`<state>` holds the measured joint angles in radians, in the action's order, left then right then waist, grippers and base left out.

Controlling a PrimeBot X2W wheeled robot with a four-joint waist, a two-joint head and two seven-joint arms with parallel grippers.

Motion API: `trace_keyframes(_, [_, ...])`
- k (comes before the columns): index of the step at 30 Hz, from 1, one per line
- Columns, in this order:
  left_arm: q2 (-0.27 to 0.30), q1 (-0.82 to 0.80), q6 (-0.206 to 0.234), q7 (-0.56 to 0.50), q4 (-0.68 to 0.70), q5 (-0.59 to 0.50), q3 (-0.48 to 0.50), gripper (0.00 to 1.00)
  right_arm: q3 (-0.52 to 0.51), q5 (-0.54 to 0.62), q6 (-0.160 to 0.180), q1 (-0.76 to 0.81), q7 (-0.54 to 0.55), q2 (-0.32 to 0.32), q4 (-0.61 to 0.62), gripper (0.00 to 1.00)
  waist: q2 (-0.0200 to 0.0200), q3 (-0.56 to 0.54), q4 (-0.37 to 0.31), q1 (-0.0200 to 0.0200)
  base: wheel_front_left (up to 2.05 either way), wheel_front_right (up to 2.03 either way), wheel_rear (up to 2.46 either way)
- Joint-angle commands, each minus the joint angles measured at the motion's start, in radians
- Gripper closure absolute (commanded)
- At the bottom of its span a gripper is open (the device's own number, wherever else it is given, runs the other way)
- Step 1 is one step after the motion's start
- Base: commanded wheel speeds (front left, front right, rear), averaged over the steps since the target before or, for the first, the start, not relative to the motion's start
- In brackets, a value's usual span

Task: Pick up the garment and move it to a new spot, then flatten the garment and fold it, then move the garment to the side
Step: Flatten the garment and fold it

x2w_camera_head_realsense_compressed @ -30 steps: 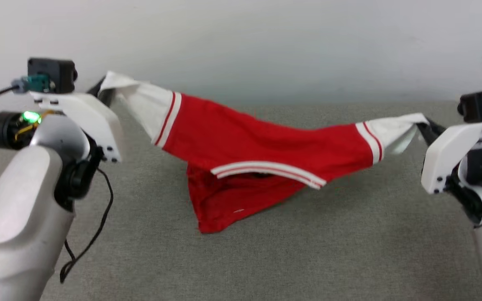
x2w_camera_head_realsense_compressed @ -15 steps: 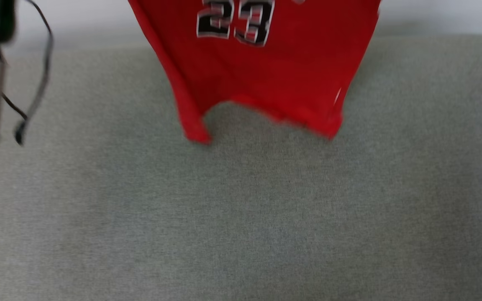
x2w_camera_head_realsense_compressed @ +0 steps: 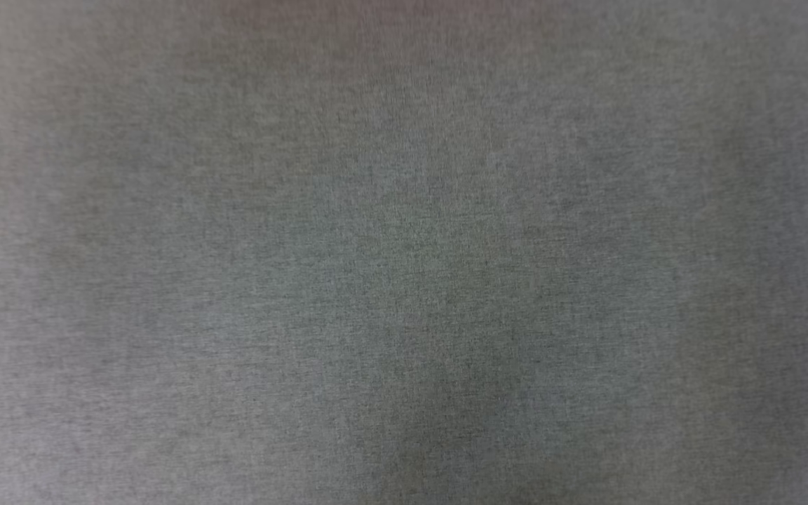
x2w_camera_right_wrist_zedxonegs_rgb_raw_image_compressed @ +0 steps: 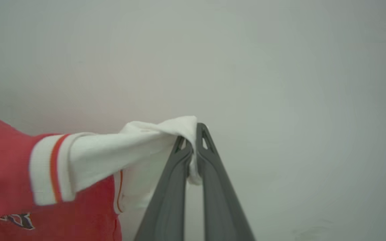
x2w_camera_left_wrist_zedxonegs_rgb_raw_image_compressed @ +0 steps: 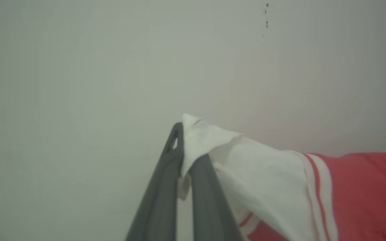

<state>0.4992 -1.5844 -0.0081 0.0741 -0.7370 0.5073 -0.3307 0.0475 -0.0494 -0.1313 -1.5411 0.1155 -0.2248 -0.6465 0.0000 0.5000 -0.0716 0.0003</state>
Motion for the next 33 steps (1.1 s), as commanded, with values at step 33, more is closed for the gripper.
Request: trace_keyframes(33, [-0.156,0.716,-0.111,0.187,-0.224,0.200,0.004,1.00,0.185,-0.200,0.001,0.675,-0.132,-0.007,-0.201,1.00,0.0000,-0.302,0.072,-0.0003,0.00,0.00,0.00])
